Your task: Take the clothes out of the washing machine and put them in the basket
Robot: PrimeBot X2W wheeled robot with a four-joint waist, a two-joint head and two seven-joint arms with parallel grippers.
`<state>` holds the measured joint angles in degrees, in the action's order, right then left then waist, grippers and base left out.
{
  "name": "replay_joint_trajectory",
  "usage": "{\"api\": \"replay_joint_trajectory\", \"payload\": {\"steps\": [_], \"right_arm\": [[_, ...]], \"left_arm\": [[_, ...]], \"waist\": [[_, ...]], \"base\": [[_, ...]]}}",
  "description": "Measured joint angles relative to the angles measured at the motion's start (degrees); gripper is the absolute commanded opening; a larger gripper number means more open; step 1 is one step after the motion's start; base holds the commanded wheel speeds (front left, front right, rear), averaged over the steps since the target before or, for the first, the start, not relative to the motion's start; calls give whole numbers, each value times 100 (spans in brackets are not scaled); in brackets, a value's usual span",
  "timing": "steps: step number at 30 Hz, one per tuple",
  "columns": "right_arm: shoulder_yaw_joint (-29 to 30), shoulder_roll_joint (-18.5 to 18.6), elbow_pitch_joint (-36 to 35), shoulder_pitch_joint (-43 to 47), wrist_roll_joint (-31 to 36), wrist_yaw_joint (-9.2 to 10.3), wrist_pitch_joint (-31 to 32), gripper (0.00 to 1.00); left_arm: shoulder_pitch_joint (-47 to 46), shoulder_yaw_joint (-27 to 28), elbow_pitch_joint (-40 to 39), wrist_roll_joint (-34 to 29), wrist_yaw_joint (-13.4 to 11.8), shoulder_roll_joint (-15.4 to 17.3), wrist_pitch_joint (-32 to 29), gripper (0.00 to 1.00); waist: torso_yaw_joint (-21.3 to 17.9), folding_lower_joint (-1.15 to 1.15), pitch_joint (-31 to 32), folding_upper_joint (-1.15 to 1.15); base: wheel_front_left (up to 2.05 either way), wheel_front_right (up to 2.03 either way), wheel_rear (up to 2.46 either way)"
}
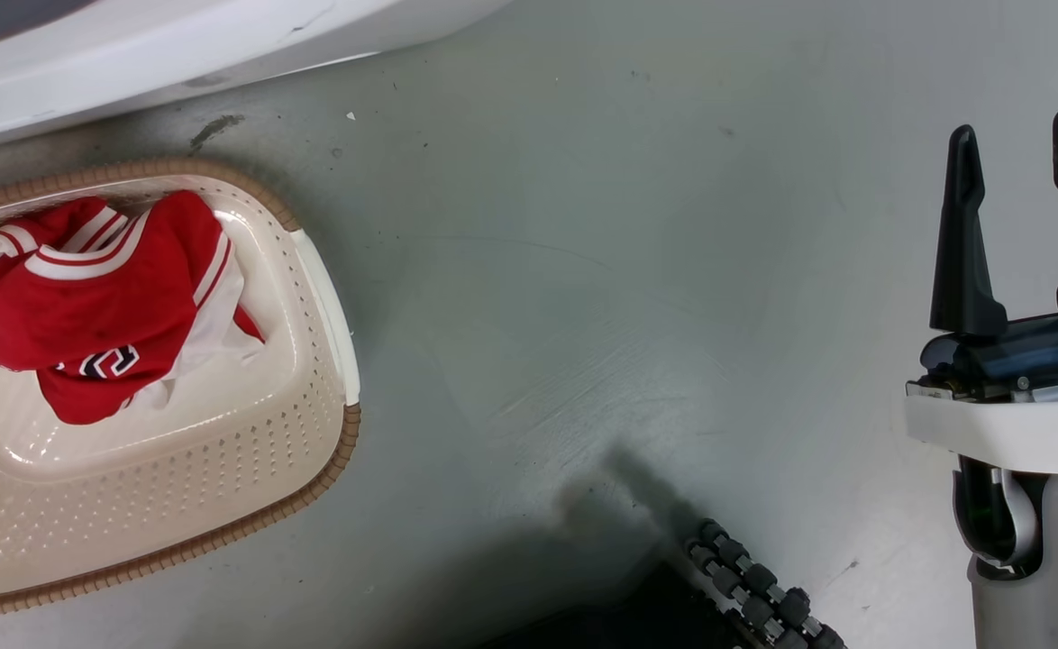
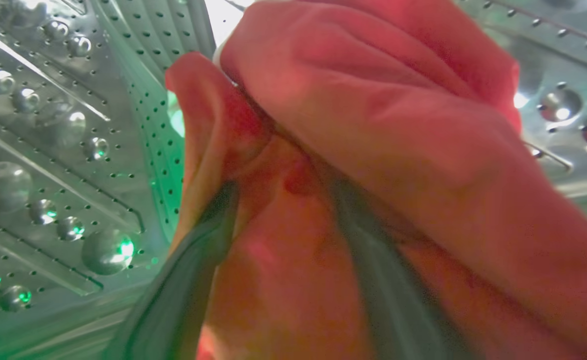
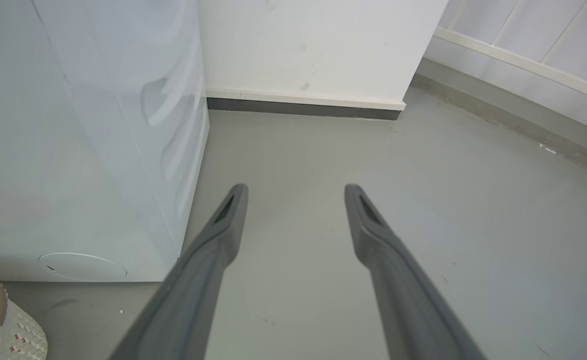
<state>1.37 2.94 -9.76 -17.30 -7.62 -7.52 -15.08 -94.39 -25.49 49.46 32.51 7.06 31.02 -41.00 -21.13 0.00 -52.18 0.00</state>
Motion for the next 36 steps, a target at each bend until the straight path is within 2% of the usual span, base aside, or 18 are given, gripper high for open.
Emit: {"api": "replay_joint_trajectory", "payload": {"steps": [1,8,9,17,25,29,36], "right_arm": [[2,0,0,-1,0,0,0,100],[52,0,7,-35,-7,0,0,100],[73,-1,30,-59,15,0,-1,100],[199,-1,94,-145,269,-1,-1,100],[386,-1,178,-140,544,-1,0,100],[409,-3,204,-116,672,0,-1,100],[382,-1,275,31,814,-1,0,100]], "left_arm": [[-16,-33,18,-1,1,5,2,0],[-49,-135,168,44,10,22,505,0],[-47,-185,269,43,26,29,779,0],[62,-419,428,12,33,-57,1848,0],[692,-839,376,320,34,-189,2789,0],[1266,-1026,363,449,34,-216,3221,0],[2397,-1191,376,671,34,-506,4046,0]], "waist": [[3,0,-7,0],[28,0,1,0],[43,0,39,0],[221,0,342,0],[523,0,871,0],[694,0,1215,0],[949,0,1934,0]], "base": [[0,0,0],[0,0,0],[0,0,0],[0,0,0],[0,0,0],[0,0,0],[0,0,0]]}}
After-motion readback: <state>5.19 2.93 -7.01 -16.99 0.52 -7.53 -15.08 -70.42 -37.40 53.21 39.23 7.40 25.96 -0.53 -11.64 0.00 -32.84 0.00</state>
